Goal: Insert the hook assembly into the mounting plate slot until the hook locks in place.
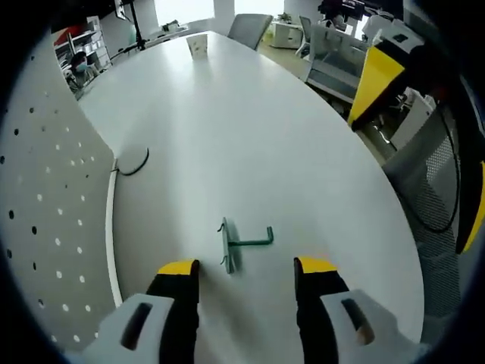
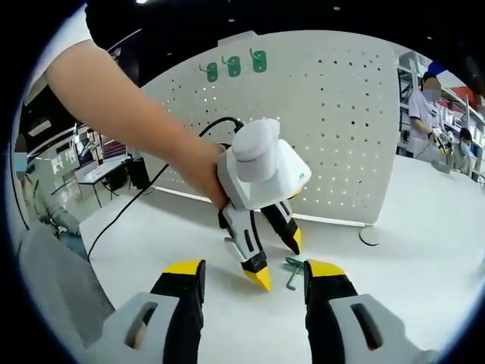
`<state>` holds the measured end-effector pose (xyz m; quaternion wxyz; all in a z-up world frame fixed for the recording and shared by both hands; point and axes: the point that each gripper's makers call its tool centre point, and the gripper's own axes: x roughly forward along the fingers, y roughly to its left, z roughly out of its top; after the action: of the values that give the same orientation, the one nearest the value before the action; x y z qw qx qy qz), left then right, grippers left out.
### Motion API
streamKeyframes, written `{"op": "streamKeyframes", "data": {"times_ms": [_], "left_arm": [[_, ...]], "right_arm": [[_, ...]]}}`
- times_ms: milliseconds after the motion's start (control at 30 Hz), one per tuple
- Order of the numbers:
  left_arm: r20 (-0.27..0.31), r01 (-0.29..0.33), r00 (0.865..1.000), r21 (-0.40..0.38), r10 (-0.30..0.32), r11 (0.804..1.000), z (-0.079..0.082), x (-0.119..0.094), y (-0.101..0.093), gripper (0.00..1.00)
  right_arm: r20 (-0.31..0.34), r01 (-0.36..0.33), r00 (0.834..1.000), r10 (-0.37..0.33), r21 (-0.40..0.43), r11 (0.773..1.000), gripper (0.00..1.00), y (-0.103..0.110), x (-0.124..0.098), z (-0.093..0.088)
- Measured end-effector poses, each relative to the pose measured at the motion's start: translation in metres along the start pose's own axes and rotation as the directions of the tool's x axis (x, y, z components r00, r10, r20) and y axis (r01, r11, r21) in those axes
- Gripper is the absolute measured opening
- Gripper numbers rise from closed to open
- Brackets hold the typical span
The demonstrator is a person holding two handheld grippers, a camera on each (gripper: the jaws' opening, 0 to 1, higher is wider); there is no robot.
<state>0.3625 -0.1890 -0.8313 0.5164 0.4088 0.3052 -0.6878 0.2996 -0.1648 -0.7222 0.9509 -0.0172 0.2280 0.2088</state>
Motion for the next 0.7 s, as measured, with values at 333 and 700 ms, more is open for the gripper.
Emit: {"op": "streamKeyframes", "data": {"times_ms": [333,700], "left_arm": [[0.028,-0.035,0.999,-0.042,0.036,0.998,0.003,0.0,0.008,0.41],[0.061,-0.069,0.995,-0.086,0.075,0.994,0.005,-0.001,0.015,0.27]], "right_arm": [[-0.022,0.001,1.0,-0.001,-0.016,1.0,0.5,0.0,0.001,-0.005],[-0.019,0.008,1.0,-0.008,-0.015,1.0,0.49,-0.002,0.001,-0.004]]}}
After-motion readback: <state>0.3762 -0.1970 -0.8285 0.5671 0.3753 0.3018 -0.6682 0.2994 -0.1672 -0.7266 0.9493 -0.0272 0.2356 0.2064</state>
